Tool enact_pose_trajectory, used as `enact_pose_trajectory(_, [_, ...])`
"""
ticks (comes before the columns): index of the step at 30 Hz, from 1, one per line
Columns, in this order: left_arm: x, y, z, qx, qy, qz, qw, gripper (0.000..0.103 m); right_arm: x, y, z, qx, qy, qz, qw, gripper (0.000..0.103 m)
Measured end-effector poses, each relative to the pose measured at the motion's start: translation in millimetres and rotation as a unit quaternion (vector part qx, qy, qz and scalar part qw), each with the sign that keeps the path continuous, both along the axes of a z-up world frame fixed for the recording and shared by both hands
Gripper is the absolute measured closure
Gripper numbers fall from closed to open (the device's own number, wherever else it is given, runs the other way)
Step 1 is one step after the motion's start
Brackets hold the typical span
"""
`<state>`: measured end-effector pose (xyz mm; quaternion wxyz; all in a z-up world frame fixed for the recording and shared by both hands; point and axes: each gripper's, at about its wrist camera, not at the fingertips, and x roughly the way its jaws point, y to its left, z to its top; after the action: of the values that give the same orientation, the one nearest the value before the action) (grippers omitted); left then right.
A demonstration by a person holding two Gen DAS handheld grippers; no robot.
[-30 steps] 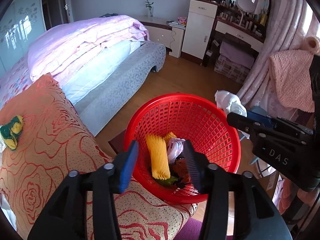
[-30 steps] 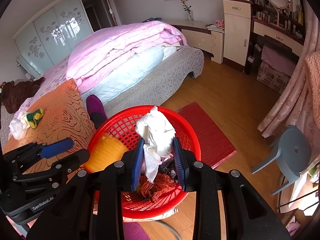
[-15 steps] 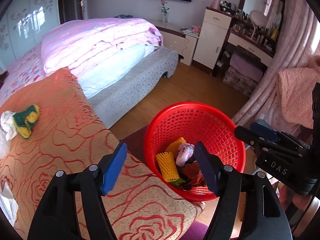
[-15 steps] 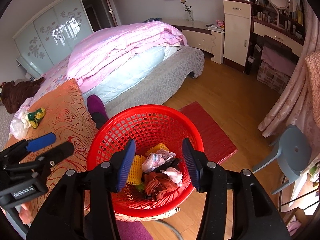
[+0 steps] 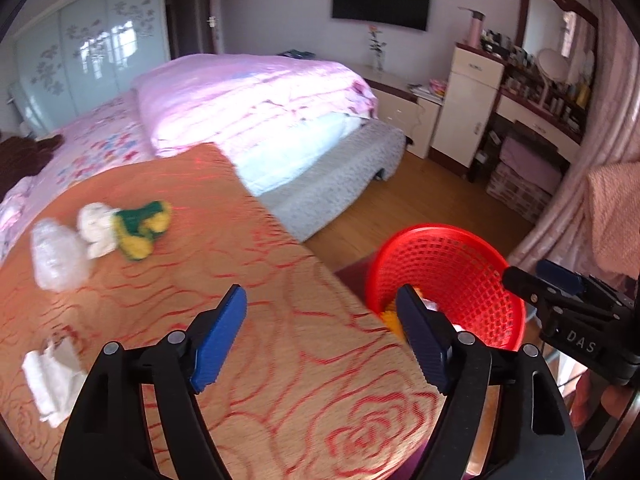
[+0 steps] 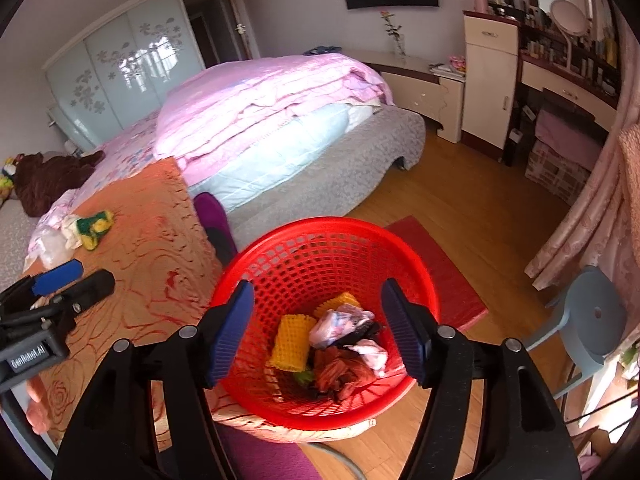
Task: Collect trash
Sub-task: 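Move both open tools back over the trash on the bed, then close the left tool on the white tissues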
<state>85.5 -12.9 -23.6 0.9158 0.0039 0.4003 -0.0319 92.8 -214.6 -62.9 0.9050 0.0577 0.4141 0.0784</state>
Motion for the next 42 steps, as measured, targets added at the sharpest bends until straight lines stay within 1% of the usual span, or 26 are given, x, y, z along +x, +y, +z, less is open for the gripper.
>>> enact_pose_trajectory(8, [-20, 45, 12, 0.001, -0.012, 0.056, 0.9983, 0.025, -8, 24, 7, -0.001, -0.013, 0.036, 0.999, 0.037])
enact_pose_trajectory(11, [-26, 61, 13, -0.006, -0.012, 0.072, 0.9973, 0.024, -13, 31, 10, 0.000, -0.020, 0.041, 0.999, 0.030])
enact_pose_trajectory(15, [-38, 88, 17, 0.000, -0.013, 0.108, 0.9941, 0.024, -18, 42, 14, -0.004, -0.029, 0.058, 0.998, 0.029])
enact_pose_trajectory(19, [-50, 125, 21, -0.001, -0.017, 0.157, 0.9875, 0.023, -22, 50, 15, -0.004, -0.029, 0.070, 0.997, 0.029])
enact_pose_trajectory(22, [-60, 156, 21, -0.003, -0.018, 0.198, 0.9801, 0.022, -22, 55, 13, -0.006, -0.025, 0.074, 0.997, 0.029])
enact_pose_trajectory(24, [-67, 178, 19, -0.005, -0.016, 0.226, 0.9740, 0.022, -22, 57, 11, -0.007, -0.022, 0.076, 0.997, 0.029])
enact_pose_trajectory(28, [-78, 206, 9, -0.008, -0.003, 0.260, 0.9656, 0.022, -21, 61, 7, -0.009, -0.018, 0.079, 0.997, 0.029])
enact_pose_trajectory(31, [-83, 219, -4, -0.013, 0.013, 0.274, 0.9617, 0.022, -21, 64, 4, -0.010, -0.013, 0.081, 0.997, 0.029])
enact_pose_trajectory(33, [-83, 225, -13, -0.024, 0.025, 0.276, 0.9605, 0.022, -20, 66, 0, -0.013, -0.008, 0.082, 0.997, 0.029])
enact_pose_trajectory(35, [-83, 227, -19, -0.030, 0.033, 0.273, 0.9609, 0.022, -19, 69, -3, -0.015, -0.003, 0.083, 0.996, 0.029])
enact_pose_trajectory(42, [-81, 227, -31, -0.051, 0.039, 0.259, 0.9638, 0.023, -18, 78, -11, -0.022, 0.006, 0.089, 0.996, 0.029])
